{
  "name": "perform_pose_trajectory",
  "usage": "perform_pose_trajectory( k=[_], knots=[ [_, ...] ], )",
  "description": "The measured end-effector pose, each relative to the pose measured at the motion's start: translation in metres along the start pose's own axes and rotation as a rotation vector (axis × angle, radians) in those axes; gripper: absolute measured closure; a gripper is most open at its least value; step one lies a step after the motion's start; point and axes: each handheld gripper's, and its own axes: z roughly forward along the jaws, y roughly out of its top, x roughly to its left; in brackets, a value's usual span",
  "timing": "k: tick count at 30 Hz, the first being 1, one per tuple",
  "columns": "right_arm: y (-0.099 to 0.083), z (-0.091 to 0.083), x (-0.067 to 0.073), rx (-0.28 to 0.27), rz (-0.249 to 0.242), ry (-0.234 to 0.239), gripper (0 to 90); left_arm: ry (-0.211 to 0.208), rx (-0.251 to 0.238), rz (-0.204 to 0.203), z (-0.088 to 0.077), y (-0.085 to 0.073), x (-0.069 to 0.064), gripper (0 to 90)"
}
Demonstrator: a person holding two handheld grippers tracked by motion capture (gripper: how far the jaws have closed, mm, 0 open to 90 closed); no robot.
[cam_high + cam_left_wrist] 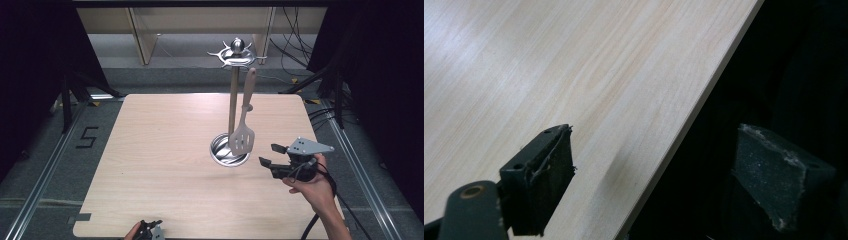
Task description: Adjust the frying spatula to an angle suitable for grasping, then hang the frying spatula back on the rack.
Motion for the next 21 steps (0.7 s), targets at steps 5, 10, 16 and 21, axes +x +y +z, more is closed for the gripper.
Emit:
perform_pose_trajectory(
  k=[5,10,16,21],
  knots=[
    [-0.006,-0.003,-0.002,-0.009,0.0,0.006,37.5,-0.001,-0.003,-0.014,-0.001,0.0,0.002,15.6],
    [-0.015,-0.001,-0.002,0.026,-0.008,0.012,37.3,-0.01,-0.013,-0.007,0.0,0.0,0.001,15.6],
    [-0.021,-0.001,0.0,0.041,0.008,0.009,37.0,-0.018,-0.006,-0.005,0.0,-0.001,0.001,15.6],
    [-0.025,0.001,0.004,0.053,0.002,0.029,36.8,-0.006,0.0,-0.008,0.0,-0.001,0.002,15.6]
  ],
)
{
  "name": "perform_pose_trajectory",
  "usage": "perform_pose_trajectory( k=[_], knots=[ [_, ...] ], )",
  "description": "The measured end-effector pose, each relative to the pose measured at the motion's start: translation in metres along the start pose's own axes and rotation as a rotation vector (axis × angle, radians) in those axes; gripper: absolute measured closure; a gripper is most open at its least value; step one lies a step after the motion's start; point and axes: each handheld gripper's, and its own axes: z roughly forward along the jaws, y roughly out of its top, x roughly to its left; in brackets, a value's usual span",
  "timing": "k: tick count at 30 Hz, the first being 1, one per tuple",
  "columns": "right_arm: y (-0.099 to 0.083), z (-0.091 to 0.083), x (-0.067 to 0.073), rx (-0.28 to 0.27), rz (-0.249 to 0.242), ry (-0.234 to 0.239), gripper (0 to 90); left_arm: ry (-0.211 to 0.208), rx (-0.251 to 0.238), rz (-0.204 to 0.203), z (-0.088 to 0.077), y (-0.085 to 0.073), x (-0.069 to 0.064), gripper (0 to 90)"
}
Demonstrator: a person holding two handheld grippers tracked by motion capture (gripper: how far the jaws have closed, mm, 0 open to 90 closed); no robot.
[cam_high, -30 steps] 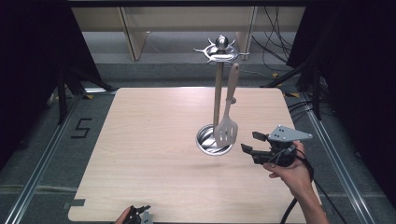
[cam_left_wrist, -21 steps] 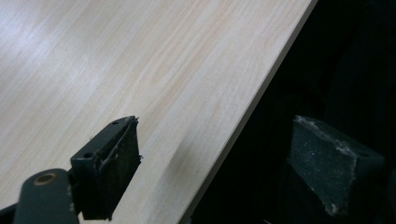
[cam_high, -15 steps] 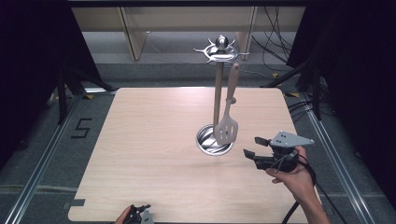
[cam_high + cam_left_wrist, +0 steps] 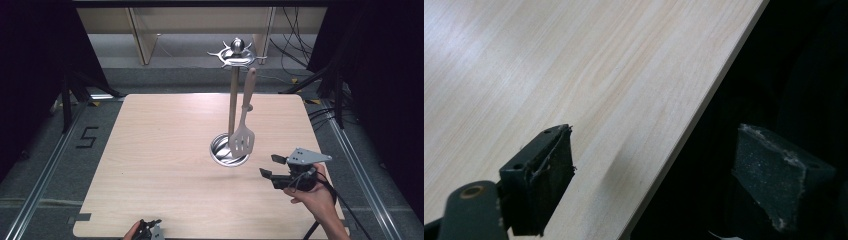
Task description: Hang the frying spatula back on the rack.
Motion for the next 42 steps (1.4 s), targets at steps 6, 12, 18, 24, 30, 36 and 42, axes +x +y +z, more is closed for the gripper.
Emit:
perform_pose_trajectory(
  k=[6,12,18,24,30,36,42],
  knots=[
    [-0.005,-0.001,0.0,0.007,-0.016,-0.002,36.4,0.001,-0.007,0.006,-0.001,0.0,-0.001,15.7],
    [-0.01,0.001,0.004,0.023,-0.013,0.006,36.0,0.002,-0.007,0.01,-0.002,0.0,-0.001,15.6],
    [-0.013,0.002,0.006,0.037,-0.034,0.019,35.7,0.006,-0.007,0.015,-0.002,0.0,-0.002,15.7],
    [-0.017,0.001,0.008,0.045,-0.038,0.017,35.5,0.005,-0.01,0.014,-0.003,-0.001,-0.002,15.6],
    [-0.022,0.0,0.011,0.06,-0.018,0.016,35.2,0.015,-0.006,0.019,-0.003,-0.001,-0.002,15.6],
    [-0.031,0.004,0.015,0.065,-0.021,0.017,35.1,0.003,-0.007,0.013,-0.003,-0.002,-0.002,15.7],
    [-0.048,0.012,0.02,0.1,-0.014,0.042,35.0,0.004,-0.008,0.014,-0.003,-0.002,-0.002,15.7]
  ],
)
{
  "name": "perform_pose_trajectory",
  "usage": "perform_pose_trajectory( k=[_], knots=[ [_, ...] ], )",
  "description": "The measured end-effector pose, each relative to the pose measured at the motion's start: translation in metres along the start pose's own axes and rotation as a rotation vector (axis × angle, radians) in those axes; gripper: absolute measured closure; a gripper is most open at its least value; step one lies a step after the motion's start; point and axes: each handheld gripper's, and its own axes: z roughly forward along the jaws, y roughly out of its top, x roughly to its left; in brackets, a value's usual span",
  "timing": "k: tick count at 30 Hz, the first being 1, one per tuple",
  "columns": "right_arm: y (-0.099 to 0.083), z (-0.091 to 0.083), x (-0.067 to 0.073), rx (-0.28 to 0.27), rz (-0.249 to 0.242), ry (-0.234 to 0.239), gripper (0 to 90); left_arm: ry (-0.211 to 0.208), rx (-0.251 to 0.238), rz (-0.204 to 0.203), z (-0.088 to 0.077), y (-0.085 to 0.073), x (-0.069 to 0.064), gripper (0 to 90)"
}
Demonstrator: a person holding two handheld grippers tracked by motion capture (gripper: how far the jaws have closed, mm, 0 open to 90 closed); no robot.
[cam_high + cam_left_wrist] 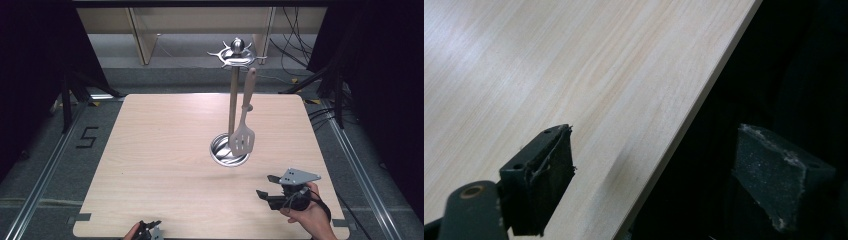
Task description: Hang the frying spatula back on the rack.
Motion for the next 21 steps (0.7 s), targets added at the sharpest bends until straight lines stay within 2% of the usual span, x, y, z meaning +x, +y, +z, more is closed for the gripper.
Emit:
perform_pose_trajectory(
  k=[3,4,7,9,10,13,15,16,18,19,20,21],
  knots=[
    [-0.004,0.001,0.0,0.0,-0.003,0.0,34.9,0.0,-0.001,0.0,0.0,0.0,0.0,15.6],
    [-0.007,0.0,0.004,0.012,0.03,0.004,34.8,0.001,-0.002,0.0,0.0,0.0,0.0,15.6],
    [-0.01,0.001,0.003,0.005,0.014,0.011,34.6,0.014,0.001,0.004,0.0,0.0,0.0,15.6],
    [-0.013,0.0,0.003,0.004,0.0,0.01,34.5,0.002,0.0,0.001,0.0,0.0,0.0,15.6],
    [-0.016,-0.002,0.004,0.005,0.022,0.001,34.4,0.002,-0.002,-0.001,0.0,0.0,0.0,15.7],
    [-0.02,-0.002,0.005,0.004,0.014,0.01,34.3,0.001,-0.001,-0.001,0.0,0.0,0.0,15.6],
    [-0.022,-0.002,0.007,0.001,0.016,-0.007,34.2,0.004,0.0,-0.002,0.0,0.0,0.001,15.6],
    [-0.023,-0.001,0.007,0.001,0.019,0.017,34.2,0.0,0.002,0.0,-0.001,0.0,0.001,15.7],
    [-0.025,-0.002,0.009,0.01,0.015,-0.002,34.1,0.005,0.0,-0.005,0.0,0.0,0.001,15.7],
    [-0.026,-0.002,0.01,0.015,0.016,0.014,34.1,0.006,-0.001,-0.005,0.0,0.0,0.001,15.6],
    [-0.027,-0.002,0.011,0.012,0.019,0.001,34.0,0.006,-0.001,-0.006,0.0,0.0,0.001,15.7],
    [-0.027,-0.002,0.012,0.012,0.011,0.017,34.0,0.005,-0.001,-0.006,0.0,0.0,0.001,15.6]
  ],
)
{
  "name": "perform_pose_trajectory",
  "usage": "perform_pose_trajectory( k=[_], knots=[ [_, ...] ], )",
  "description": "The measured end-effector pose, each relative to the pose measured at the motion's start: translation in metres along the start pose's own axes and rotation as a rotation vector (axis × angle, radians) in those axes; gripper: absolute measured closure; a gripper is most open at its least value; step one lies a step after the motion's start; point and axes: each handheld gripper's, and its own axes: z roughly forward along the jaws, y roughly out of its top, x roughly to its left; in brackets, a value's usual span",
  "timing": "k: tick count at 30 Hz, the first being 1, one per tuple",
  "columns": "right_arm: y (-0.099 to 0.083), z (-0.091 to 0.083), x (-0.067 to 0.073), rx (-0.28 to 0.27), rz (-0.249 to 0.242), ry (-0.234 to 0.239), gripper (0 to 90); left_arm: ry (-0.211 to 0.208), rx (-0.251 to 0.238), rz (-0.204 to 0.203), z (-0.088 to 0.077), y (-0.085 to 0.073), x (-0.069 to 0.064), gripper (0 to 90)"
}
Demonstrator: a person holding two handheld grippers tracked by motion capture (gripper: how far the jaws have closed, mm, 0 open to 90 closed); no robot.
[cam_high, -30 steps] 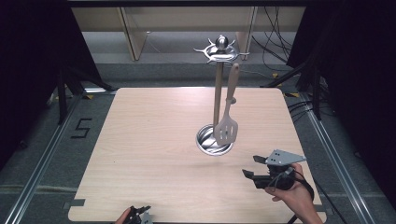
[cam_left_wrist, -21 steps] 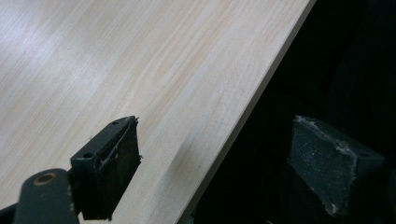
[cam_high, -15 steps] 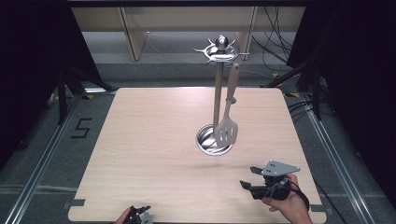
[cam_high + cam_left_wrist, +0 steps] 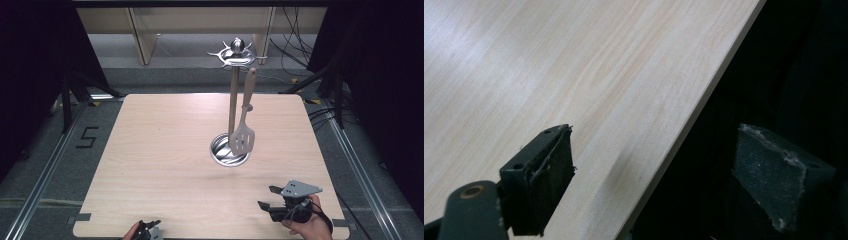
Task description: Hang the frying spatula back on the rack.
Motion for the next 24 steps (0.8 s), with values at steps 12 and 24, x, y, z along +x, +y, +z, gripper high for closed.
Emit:
perform_pose_trajectory(
  k=[12,24],
  knots=[
    [-0.011,-0.005,0.009,0.021,-0.009,-0.019,33.5,-0.006,0.007,-0.002,0.003,0.0,0.001,15.9],
    [-0.016,-0.005,0.012,0.044,-0.023,-0.024,33.3,0.005,0.008,-0.003,0.004,-0.001,0.001,15.8]
  ],
)
